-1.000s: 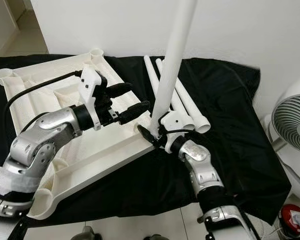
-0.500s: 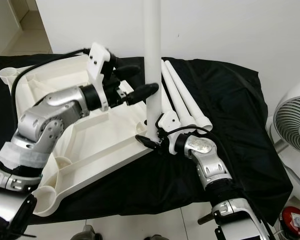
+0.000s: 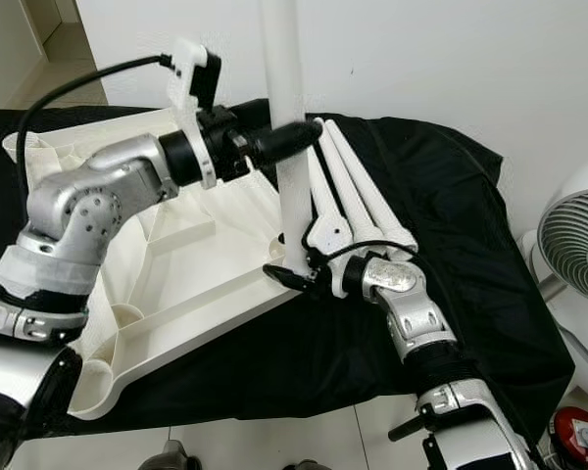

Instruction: Building children table

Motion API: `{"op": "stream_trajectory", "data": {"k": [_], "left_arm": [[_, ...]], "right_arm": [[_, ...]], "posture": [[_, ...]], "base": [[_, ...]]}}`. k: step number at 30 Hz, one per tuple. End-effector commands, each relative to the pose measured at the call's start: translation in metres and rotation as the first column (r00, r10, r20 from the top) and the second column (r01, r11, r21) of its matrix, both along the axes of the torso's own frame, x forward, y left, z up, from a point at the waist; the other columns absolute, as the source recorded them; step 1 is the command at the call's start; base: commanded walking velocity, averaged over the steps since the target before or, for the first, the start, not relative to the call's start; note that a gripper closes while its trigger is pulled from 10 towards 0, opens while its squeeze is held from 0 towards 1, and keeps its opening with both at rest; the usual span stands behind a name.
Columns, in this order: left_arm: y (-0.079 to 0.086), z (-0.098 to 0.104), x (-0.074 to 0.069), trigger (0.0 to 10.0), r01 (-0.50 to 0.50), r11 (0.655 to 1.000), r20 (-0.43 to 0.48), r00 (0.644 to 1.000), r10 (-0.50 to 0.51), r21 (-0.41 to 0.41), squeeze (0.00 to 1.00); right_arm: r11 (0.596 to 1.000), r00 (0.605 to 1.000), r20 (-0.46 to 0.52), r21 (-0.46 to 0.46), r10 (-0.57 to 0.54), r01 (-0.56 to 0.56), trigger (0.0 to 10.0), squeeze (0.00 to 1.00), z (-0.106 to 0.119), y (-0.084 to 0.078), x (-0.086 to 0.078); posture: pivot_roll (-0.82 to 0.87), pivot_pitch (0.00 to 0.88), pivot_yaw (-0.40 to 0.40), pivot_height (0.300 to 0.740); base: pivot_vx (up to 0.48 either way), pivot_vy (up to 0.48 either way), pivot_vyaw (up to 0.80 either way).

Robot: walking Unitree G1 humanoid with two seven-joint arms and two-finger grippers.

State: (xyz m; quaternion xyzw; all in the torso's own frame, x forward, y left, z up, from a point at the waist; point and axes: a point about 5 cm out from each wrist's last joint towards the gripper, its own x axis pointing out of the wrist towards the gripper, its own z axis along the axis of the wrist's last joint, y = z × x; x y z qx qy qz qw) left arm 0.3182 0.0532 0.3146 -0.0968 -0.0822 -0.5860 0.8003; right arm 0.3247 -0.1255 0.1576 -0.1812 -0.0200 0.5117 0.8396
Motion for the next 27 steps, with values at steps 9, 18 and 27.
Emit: {"op": "stream_trajectory", "data": {"k": [9, 18, 27], "left_arm": [[-0.007, 0.006, -0.011, 0.0, 0.239, 0.971, 0.015, 0.971, -0.239, -0.001, 0.00], [-0.009, 0.006, -0.002, 10.0, 0.159, 0.986, -0.012, 0.987, -0.159, 0.055, 0.00], [-0.005, 0.010, 0.022, 10.0, -0.087, 0.989, -0.011, 0.996, 0.089, 0.117, 0.00]], "right_arm": [[1.000, 1.000, 0.010, -0.028, 0.004, -0.004, 10.0, 0.00, 0.003, -0.005, 0.002], [0.998, 0.999, -0.005, 0.048, -0.050, 0.050, 10.0, 1.00, 0.007, -0.008, 0.007], [0.965, 0.976, 0.044, 0.165, -0.215, 0.205, 10.0, 1.00, 0.017, -0.001, 0.018]], "posture": [[0.04, 0.002, -0.028, 0.740], [0.03, 0.000, -0.028, 0.740], [0.03, 0.000, -0.029, 0.740]], "base": [[0.000, 0.000, 0.00], [0.000, 0.000, 0.00], [0.000, 0.000, 0.00]]}}
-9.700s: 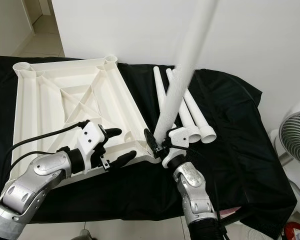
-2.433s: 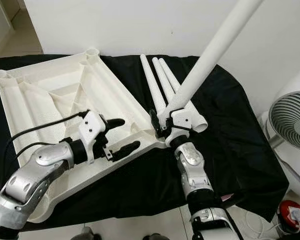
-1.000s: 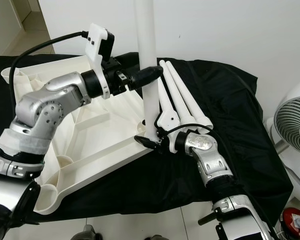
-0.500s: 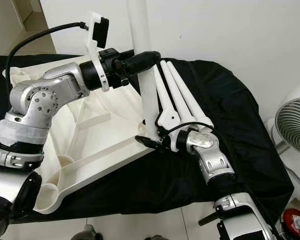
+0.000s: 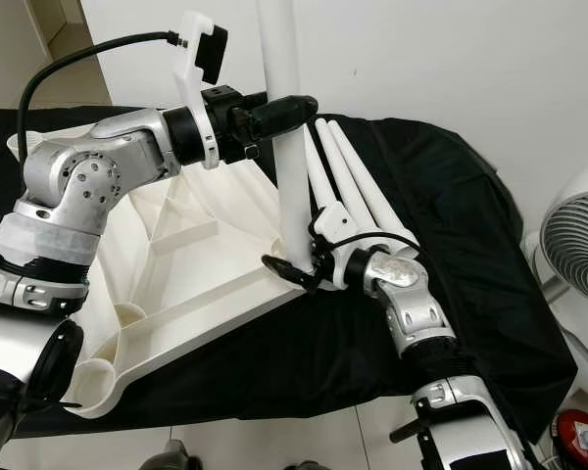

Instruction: Building children table

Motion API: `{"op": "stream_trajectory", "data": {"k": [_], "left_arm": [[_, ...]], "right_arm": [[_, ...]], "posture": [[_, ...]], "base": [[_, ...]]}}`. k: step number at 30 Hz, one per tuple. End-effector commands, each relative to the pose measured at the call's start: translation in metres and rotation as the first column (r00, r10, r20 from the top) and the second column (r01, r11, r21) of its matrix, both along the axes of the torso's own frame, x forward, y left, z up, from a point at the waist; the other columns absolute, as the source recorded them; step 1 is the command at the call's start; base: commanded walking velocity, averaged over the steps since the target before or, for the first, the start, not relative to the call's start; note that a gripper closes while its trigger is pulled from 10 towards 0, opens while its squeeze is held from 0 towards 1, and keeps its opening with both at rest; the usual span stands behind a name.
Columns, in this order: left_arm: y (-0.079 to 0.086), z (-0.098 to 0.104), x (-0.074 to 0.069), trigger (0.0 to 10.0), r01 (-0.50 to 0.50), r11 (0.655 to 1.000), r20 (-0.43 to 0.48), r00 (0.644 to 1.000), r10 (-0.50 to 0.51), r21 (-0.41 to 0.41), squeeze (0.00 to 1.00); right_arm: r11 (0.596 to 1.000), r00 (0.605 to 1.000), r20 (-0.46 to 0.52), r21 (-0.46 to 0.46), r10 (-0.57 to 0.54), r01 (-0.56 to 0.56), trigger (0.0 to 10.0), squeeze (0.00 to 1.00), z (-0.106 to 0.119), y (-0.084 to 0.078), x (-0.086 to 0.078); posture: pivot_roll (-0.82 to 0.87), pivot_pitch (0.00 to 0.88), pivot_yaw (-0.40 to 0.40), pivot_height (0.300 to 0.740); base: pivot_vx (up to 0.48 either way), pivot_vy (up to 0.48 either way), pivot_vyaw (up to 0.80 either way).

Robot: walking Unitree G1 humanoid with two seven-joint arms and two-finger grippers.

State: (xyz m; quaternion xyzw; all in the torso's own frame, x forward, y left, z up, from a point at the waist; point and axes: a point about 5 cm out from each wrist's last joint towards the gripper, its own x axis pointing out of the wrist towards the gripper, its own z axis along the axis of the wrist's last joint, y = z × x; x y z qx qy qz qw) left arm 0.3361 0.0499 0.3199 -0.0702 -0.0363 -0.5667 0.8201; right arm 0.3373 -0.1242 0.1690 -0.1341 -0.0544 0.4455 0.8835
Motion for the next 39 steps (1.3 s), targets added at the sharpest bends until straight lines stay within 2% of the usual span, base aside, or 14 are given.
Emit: {"op": "stream_trajectory", "data": {"k": [1, 3, 4, 5, 6, 10, 16, 20, 26, 29, 30, 34, 35, 39], "left_arm": [[-0.002, 0.005, 0.004, 10.0, -0.037, 0.999, 0.035, 0.999, 0.036, 0.021, 0.00], [-0.001, 0.005, 0.006, 10.0, -0.062, 0.998, 0.044, 0.997, 0.061, 0.028, 0.00], [-0.002, 0.006, 0.007, 10.0, -0.077, 0.997, 0.040, 0.996, 0.076, 0.024, 0.00], [-0.002, 0.007, 0.008, 10.0, -0.088, 0.996, 0.037, 0.996, 0.087, 0.021, 0.00], [-0.002, 0.010, 0.011, 10.0, -0.116, 0.993, 0.029, 0.993, 0.116, 0.009, 0.00], [-0.001, 0.018, 0.017, 10.0, -0.178, 0.984, 0.023, 0.984, 0.179, -0.028, 0.00], [-0.003, 0.023, 0.017, 10.0, -0.196, 0.978, 0.041, 0.979, 0.199, -0.067, 0.00], [-0.010, 0.023, 0.015, 10.0, -0.205, 0.976, 0.059, 0.976, 0.209, -0.071, 0.00], [-0.013, 0.023, 0.014, 10.0, -0.221, 0.973, 0.069, 0.972, 0.226, -0.071, 0.00], [-0.016, 0.023, 0.014, 10.0, -0.240, 0.968, 0.077, 0.966, 0.245, -0.076, 0.00], [-0.019, 0.022, 0.013, 10.0, -0.255, 0.964, 0.092, 0.961, 0.261, -0.077, 0.00], [-0.021, 0.022, 0.013, 10.0, -0.272, 0.960, 0.116, 0.953, 0.279, -0.069, 0.00], [-0.023, 0.022, 0.013, 10.0, -0.293, 0.954, 0.143, 0.943, 0.300, -0.062, 0.00], [-0.025, 0.024, 0.013, 10.0, -0.315, 0.947, 0.171, 0.931, 0.321, -0.064, 0.00]], "right_arm": [[0.997, 0.997, 0.026, 0.028, -0.072, 0.071, 10.0, 1.00, 0.005, -0.002, 0.005], [0.996, 0.996, 0.027, 0.036, -0.087, 0.086, 10.0, 1.00, 0.006, -0.002, 0.006], [0.993, 0.993, 0.032, 0.058, -0.109, 0.107, 10.0, 0.50, 0.007, 0.001, 0.007], [0.989, 0.991, 0.034, 0.076, -0.126, 0.124, 10.0, 0.50, 0.008, 0.003, 0.008], [0.983, 0.986, 0.038, 0.097, -0.162, 0.158, 10.0, 0.00, 0.008, 0.006, 0.009], [0.962, 0.969, 0.046, 0.141, -0.242, 0.234, 10.0, 0.00, 0.009, 0.014, 0.012], [0.938, 0.949, 0.038, 0.169, -0.313, 0.302, 10.0, 0.00, 0.008, 0.024, 0.014], [0.878, 0.898, 0.003, 0.209, -0.440, 0.430, 10.0, 0.00, 0.011, 0.035, 0.019], [0.852, 0.872, 0.012, 0.217, -0.490, 0.476, 10.0, 0.00, 0.014, 0.041, 0.020], [0.827, 0.848, 0.006, 0.224, -0.530, 0.515, 10.0, 0.00, 0.015, 0.045, 0.021], [0.804, 0.827, -0.010, 0.225, -0.562, 0.550, 10.0, 0.00, 0.015, 0.048, 0.021], [0.786, 0.809, -0.029, 0.223, -0.586, 0.577, 10.0, 0.00, 0.015, 0.050, 0.021], [0.757, 0.779, -0.024, 0.218, -0.626, 0.615, 10.0, 0.00, 0.016, 0.050, 0.022], [0.730, 0.752, -0.019, 0.223, -0.659, 0.646, 10.0, 0.00, 0.018, 0.052, 0.022]], "posture": [[0.03, 0.000, -0.029, 0.740], [0.03, 0.000, -0.029, 0.740], [0.03, 0.000, -0.029, 0.740], [0.03, 0.000, -0.029, 0.740], [0.03, 0.000, -0.031, 0.740], [0.03, 0.000, -0.030, 0.740], [0.03, 0.000, -0.028, 0.740], [0.03, 0.000, -0.025, 0.740], [0.03, 0.000, -0.023, 0.740], [0.04, 0.000, -0.023, 0.740], [0.04, 0.000, -0.025, 0.740], [0.04, 0.000, -0.025, 0.740], [0.04, 0.000, -0.027, 0.740], [0.04, 0.000, -0.029, 0.740]], "base": [[0.000, 0.000, 0.00], [0.000, 0.000, 0.00], [0.000, 0.000, 0.00], [0.000, 0.000, 0.00], [0.000, 0.000, 0.00], [0.000, 0.000, 0.00], [0.000, 0.000, 0.00], [0.000, 0.000, 0.00], [0.000, 0.000, 0.00], [0.000, 0.000, 0.00], [0.000, 0.000, 0.00], [0.000, 0.000, 0.00], [0.000, 0.000, 0.00], [0.000, 0.000, 0.00]]}}
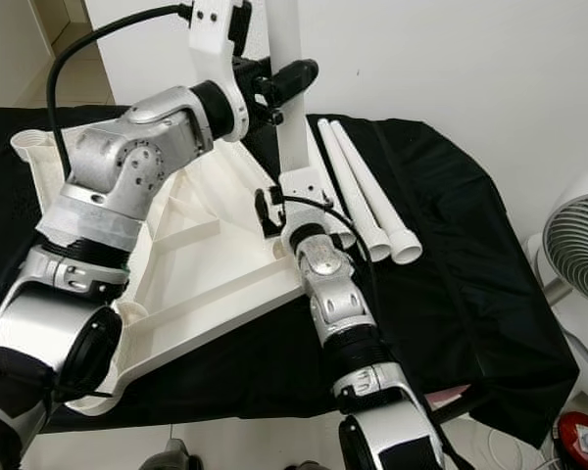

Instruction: Building children table

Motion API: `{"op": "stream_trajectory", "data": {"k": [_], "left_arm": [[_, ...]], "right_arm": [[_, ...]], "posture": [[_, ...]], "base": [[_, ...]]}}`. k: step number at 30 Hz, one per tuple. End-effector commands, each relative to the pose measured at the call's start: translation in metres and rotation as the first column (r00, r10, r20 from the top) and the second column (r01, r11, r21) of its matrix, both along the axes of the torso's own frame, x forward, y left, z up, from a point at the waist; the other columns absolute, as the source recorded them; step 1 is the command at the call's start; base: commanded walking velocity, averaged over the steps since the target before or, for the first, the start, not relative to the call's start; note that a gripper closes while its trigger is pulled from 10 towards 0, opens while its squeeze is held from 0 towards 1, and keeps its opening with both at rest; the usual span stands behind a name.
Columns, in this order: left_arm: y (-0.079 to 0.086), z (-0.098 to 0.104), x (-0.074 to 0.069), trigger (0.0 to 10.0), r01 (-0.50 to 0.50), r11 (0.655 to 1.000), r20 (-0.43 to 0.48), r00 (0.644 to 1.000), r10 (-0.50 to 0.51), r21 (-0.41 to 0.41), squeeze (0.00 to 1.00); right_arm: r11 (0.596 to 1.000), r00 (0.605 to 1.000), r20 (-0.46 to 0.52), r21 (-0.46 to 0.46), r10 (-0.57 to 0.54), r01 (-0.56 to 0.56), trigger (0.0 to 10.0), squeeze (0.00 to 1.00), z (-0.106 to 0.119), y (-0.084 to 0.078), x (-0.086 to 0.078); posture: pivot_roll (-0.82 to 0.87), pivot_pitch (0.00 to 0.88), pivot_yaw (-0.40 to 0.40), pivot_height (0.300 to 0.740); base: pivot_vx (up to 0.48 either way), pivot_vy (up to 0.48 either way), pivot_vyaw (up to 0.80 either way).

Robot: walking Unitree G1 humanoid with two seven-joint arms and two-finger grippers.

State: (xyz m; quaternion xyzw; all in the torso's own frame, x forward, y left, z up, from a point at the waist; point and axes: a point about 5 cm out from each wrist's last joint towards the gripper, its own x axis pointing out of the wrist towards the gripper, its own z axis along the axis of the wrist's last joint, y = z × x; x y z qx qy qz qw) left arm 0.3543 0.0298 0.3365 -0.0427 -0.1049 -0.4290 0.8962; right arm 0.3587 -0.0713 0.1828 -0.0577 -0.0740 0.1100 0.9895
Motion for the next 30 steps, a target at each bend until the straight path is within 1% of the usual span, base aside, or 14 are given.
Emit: {"op": "stream_trajectory", "data": {"k": [1, 3, 5, 9, 11, 13, 15, 16, 17, 20, 28, 29, 30], "left_arm": [[-0.006, 0.009, -0.006, 10.0, -0.007, 1.000, 0.068, 0.998, 0.007, 0.000, 0.00], [-0.008, 0.010, -0.007, 10.0, -0.013, 1.000, 0.074, 0.997, 0.013, -0.005, 0.00], [-0.010, 0.010, -0.008, 10.0, -0.025, 1.000, 0.086, 0.996, 0.026, -0.014, 0.00], [-0.011, 0.009, -0.008, 10.0, -0.036, 0.999, 0.089, 0.995, 0.038, -0.021, 0.00], [-0.012, 0.009, -0.009, 10.0, -0.041, 0.999, 0.089, 0.995, 0.044, -0.033, 0.00], [-0.013, 0.010, -0.010, 10.0, -0.045, 0.998, 0.091, 0.995, 0.049, -0.048, 0.00], [-0.013, 0.010, -0.010, 10.0, -0.045, 0.998, 0.091, 0.995, 0.049, -0.048, 0.00], [-0.015, 0.012, -0.012, 10.0, -0.045, 0.997, 0.096, 0.994, 0.051, -0.061, 0.00], [-0.016, 0.012, -0.012, 10.0, -0.045, 0.997, 0.098, 0.994, 0.051, -0.064, 0.00], [-0.017, 0.012, -0.013, 10.0, -0.046, 0.996, 0.098, 0.994, 0.053, -0.070, 0.00], [-0.018, 0.012, -0.014, 10.0, -0.045, 0.996, 0.098, 0.994, 0.053, -0.078, 0.00], [-0.018, 0.012, -0.014, 10.0, -0.044, 0.996, 0.098, 0.994, 0.052, -0.080, 0.00], [-0.018, 0.012, -0.014, 10.0, -0.044, 0.996, 0.098, 0.994, 0.052, -0.080, 0.00]], "right_arm": [[0.999, 0.999, 0.012, -0.008, -0.051, 0.051, 10.0, 0.00, 0.004, 0.001, 0.001], [0.997, 0.997, 0.015, -0.008, -0.070, 0.070, 10.0, 0.00, 0.004, 0.002, 0.001], [0.994, 0.994, 0.035, -0.031, -0.104, 0.105, 10.0, 0.00, 0.004, 0.005, -0.001], [0.992, 0.992, 0.042, -0.035, -0.123, 0.124, 10.0, 0.00, 0.004, 0.006, -0.001], [0.989, 0.989, 0.046, -0.035, -0.142, 0.144, 10.0, 0.00, 0.004, 0.005, -0.002], [0.987, 0.986, 0.069, -0.045, -0.149, 0.152, 10.0, 0.00, 0.005, 0.004, -0.002], [0.987, 0.986, 0.069, -0.045, -0.149, 0.152, 10.0, 0.00, 0.005, 0.004, -0.002], [0.980, 0.980, 0.093, -0.069, -0.177, 0.184, 10.0, 0.00, 0.005, 0.002, -0.001], [0.976, 0.976, 0.100, -0.076, -0.194, 0.202, 10.0, 0.00, 0.005, 0.000, 0.000], [0.972, 0.971, 0.116, -0.087, -0.207, 0.218, 10.0, 0.00, 0.006, -0.001, 0.001], [0.969, 0.969, 0.113, -0.092, -0.220, 0.231, 10.0, 0.00, 0.006, -0.001, 0.002], [0.968, 0.969, 0.121, -0.100, -0.216, 0.229, 5.6, 0.00, 0.007, 0.000, 0.002], [0.968, 0.969, 0.121, -0.100, -0.216, 0.229, 5.6, 0.00, 0.007, 0.000, 0.002]], "posture": [[0.04, 0.000, -0.030, 0.740], [0.04, 0.000, -0.030, 0.740], [0.04, 0.000, -0.032, 0.740], [0.04, 0.000, -0.032, 0.740], [0.04, 0.000, -0.035, 0.740], [0.04, 0.000, -0.038, 0.740], [0.04, 0.000, -0.038, 0.740], [0.04, 0.000, -0.043, 0.740], [0.04, 0.000, -0.044, 0.740], [0.04, 0.000, -0.047, 0.740], [0.04, 0.000, -0.050, 0.740], [0.04, 0.000, -0.050, 0.740], [0.04, 0.000, -0.050, 0.740]], "base": [[0.000, 0.000, 0.00], [0.000, 0.000, 0.00], [0.000, 0.000, 0.00], [0.000, 0.000, 0.00], [0.000, 0.000, 0.00], [0.000, 0.000, 0.00], [0.000, 0.000, 0.00], [0.000, 0.000, 0.00], [0.000, 0.000, 0.00], [0.000, 0.000, 0.00], [0.000, 0.000, 0.00], [0.000, 0.000, 0.00], [0.000, 0.000, 0.00]]}}
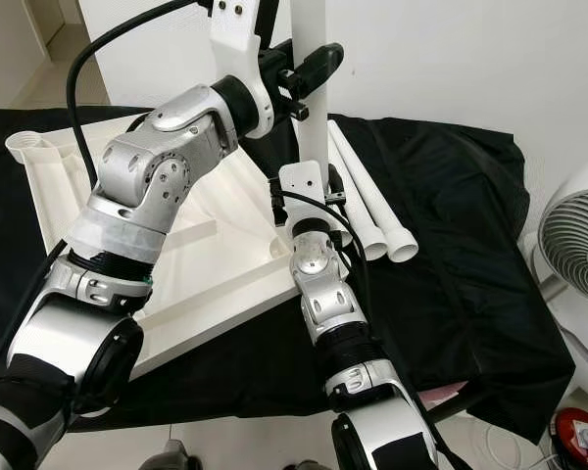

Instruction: Building children table

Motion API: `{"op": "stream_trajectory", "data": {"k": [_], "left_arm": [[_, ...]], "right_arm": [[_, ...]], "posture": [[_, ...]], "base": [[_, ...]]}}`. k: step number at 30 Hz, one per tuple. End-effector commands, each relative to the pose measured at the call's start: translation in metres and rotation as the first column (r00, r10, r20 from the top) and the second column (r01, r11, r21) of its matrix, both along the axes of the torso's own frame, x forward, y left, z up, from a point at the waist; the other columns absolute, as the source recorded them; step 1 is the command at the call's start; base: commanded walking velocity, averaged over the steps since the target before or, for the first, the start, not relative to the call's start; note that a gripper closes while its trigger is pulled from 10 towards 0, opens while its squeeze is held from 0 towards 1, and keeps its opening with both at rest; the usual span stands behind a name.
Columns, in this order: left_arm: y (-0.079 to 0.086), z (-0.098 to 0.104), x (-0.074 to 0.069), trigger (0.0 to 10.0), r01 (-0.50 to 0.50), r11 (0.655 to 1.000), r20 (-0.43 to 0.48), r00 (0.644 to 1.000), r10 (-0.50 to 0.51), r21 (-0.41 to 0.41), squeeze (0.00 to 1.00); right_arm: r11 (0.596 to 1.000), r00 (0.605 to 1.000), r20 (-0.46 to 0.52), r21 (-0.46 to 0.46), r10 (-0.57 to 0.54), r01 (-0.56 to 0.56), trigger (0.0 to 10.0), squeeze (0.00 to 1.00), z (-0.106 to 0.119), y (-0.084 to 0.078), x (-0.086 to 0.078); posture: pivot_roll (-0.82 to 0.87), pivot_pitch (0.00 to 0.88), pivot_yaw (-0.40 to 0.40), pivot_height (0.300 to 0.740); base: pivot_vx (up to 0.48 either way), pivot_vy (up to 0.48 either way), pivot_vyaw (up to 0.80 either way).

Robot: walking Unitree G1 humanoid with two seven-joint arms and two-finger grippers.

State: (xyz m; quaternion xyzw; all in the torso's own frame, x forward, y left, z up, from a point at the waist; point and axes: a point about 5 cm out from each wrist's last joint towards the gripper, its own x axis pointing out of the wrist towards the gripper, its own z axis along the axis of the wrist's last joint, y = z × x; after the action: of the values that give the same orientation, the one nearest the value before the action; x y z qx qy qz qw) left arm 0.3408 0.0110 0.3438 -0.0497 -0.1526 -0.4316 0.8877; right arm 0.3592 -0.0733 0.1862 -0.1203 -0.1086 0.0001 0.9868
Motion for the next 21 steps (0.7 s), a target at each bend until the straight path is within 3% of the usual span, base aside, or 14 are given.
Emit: {"op": "stream_trajectory", "data": {"k": [1, 3, 4, 6, 7, 9, 10, 11, 12, 14, 15, 21], "left_arm": [[0.0006, 0.0052, -0.0010, 10.0, -0.056, 0.998, 0.017, 0.998, 0.056, -0.029, 0.00], [-0.0002, 0.0057, -0.0016, 10.0, -0.052, 0.998, 0.019, 0.998, 0.052, -0.031, 0.00], [-0.0009, 0.0059, -0.0020, 10.0, -0.048, 0.998, 0.021, 0.999, 0.049, -0.031, 0.00], [-0.0009, 0.0059, -0.0020, 10.0, -0.048, 0.998, 0.021, 0.999, 0.049, -0.031, 0.00], [-0.0016, 0.0061, -0.0024, 10.0, -0.045, 0.998, 0.022, 0.999, 0.046, -0.031, 0.00], [-0.0029, 0.0063, -0.0034, 10.0, -0.040, 0.999, 0.025, 0.999, 0.041, -0.031, 0.00], [-0.0035, 0.0064, -0.0039, 10.0, -0.038, 0.999, 0.028, 0.999, 0.039, -0.030, 0.00], [-0.0039, 0.0064, -0.0043, 10.0, -0.037, 0.999, 0.029, 0.999, 0.037, -0.029, 0.00], [-0.0042, 0.0065, -0.0043, 10.0, -0.035, 0.999, 0.028, 0.999, 0.036, -0.031, 0.00], [-0.0043, 0.0066, -0.0042, 10.0, -0.034, 0.999, 0.027, 0.999, 0.035, -0.032, 0.00], [-0.0046, 0.0066, -0.0044, 10.0, -0.033, 0.999, 0.028, 0.999, 0.034, -0.032, 0.00], [-0.0056, 0.0071, -0.0050, 10.0, -0.031, 0.999, 0.030, 0.999, 0.032, -0.033, 0.00]], "right_arm": [[1.000, 1.000, 0.019, -0.021, -0.001, 0.001, 5.6, 0.00, 0.0037, 0.0019, 0.0015], [1.000, 0.999, 0.036, -0.028, -0.004, 0.005, 6.2, 0.00, 0.0064, 0.0020, 0.0016], [1.000, 0.999, 0.040, -0.020, -0.009, 0.010, 8.4, 0.00, 0.0081, 0.0020, 0.0020], [1.000, 0.999, 0.040, -0.020, -0.009, 0.010, 8.4, 0.00, 0.0081, 0.0020, 0.0020], [1.000, 0.999, 0.049, -0.022, -0.011, 0.012, 10.0, 0.00, 0.0100, 0.0020, 0.0023], [0.999, 0.998, 0.063, -0.042, -0.018, 0.021, 10.0, 0.00, 0.0123, 0.0024, 0.0028], [0.998, 0.998, 0.067, -0.052, -0.017, 0.021, 5.5, 0.00, 0.0126, 0.0029, 0.0029], [0.998, 0.998, 0.068, -0.056, -0.016, 0.020, 5.5, 0.00, 0.0126, 0.0033, 0.0030], [0.999, 0.998, 0.062, -0.043, -0.011, 0.014, 0.6, 0.00, 0.0120, 0.0036, 0.0031], [0.999, 0.998, 0.057, -0.032, -0.007, 0.009, 0.6, 0.00, 0.0116, 0.0038, 0.0033], [0.999, 0.998, 0.056, -0.034, -0.006, 0.008, 0.0, 0.00, 0.0115, 0.0037, 0.0036], [0.998, 0.998, 0.054, -0.051, -0.027, 0.029, 0.0, 0.00, 0.0109, 0.0018, 0.0041]], "posture": [[0.04, 0.000, -0.050, 0.740], [0.04, 0.000, -0.049, 0.740], [0.04, 0.000, -0.048, 0.740], [0.04, 0.000, -0.048, 0.740], [0.04, 0.000, -0.049, 0.740], [0.04, 0.000, -0.049, 0.740], [0.04, 0.000, -0.049, 0.740], [0.04, 0.000, -0.049, 0.740], [0.04, 0.000, -0.049, 0.740], [0.04, 0.000, -0.049, 0.740], [0.04, 0.000, -0.048, 0.740], [0.04, 0.000, -0.046, 0.740]], "base": [[0.000, 0.000, 0.00], [0.000, 0.000, 0.00], [0.000, 0.000, 0.00], [0.000, 0.000, 0.00], [0.000, 0.000, 0.00], [0.000, 0.000, 0.00], [0.000, 0.000, 0.00], [0.000, 0.000, 0.00], [0.000, 0.000, 0.00], [0.000, 0.000, 0.00], [0.000, 0.000, 0.00], [0.000, 0.000, 0.00]]}}
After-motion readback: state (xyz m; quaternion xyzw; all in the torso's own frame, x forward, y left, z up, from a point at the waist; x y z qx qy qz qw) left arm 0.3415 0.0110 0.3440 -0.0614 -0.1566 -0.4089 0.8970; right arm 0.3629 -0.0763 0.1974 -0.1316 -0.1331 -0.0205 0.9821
